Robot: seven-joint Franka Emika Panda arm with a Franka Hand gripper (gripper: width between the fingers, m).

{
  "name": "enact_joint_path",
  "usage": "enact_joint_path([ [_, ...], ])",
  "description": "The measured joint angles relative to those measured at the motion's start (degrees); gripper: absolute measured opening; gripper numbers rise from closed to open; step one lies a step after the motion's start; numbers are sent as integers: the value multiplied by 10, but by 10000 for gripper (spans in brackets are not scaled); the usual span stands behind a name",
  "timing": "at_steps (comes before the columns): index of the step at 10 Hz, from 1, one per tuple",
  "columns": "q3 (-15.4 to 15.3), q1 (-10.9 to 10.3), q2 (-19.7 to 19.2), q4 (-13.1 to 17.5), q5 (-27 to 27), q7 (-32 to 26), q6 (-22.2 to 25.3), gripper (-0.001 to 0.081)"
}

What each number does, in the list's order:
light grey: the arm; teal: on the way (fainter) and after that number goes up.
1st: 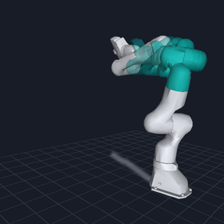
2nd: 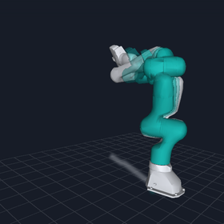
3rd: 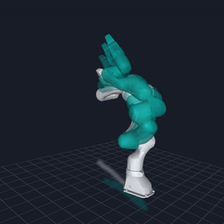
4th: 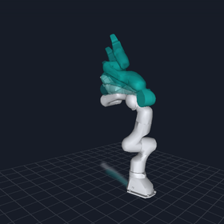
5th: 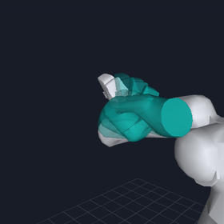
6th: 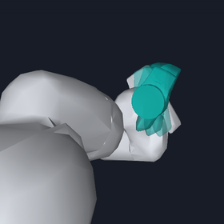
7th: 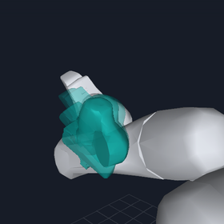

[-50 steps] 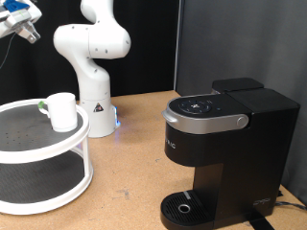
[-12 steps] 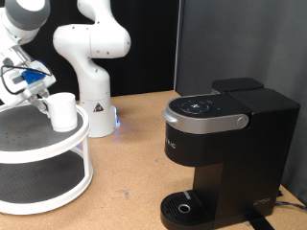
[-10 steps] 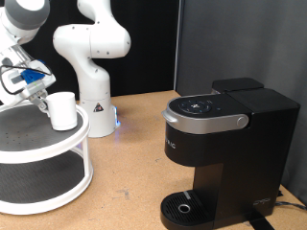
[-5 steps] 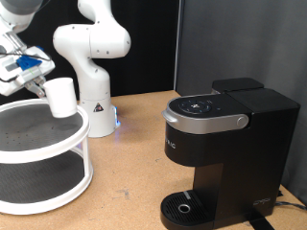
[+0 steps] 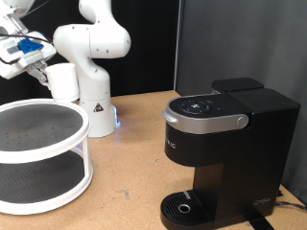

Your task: Make a cup of coffee with the keurig machine

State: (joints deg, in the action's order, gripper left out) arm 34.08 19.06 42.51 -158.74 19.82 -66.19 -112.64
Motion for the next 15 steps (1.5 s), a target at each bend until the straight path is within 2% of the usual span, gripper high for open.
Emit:
enact_joint_path([
  [3,1,-1,-2,-7,21,1,-7,70],
  [5,-9,-13,-8,-17,55,11,-45,70],
  [7,-27,-42,-26,-25,100,20,-107,70],
  [10,-40,-99,-73,-16,165,31,-136,70],
  [15,-83,-180,-138,-1,255,35,-218,70],
])
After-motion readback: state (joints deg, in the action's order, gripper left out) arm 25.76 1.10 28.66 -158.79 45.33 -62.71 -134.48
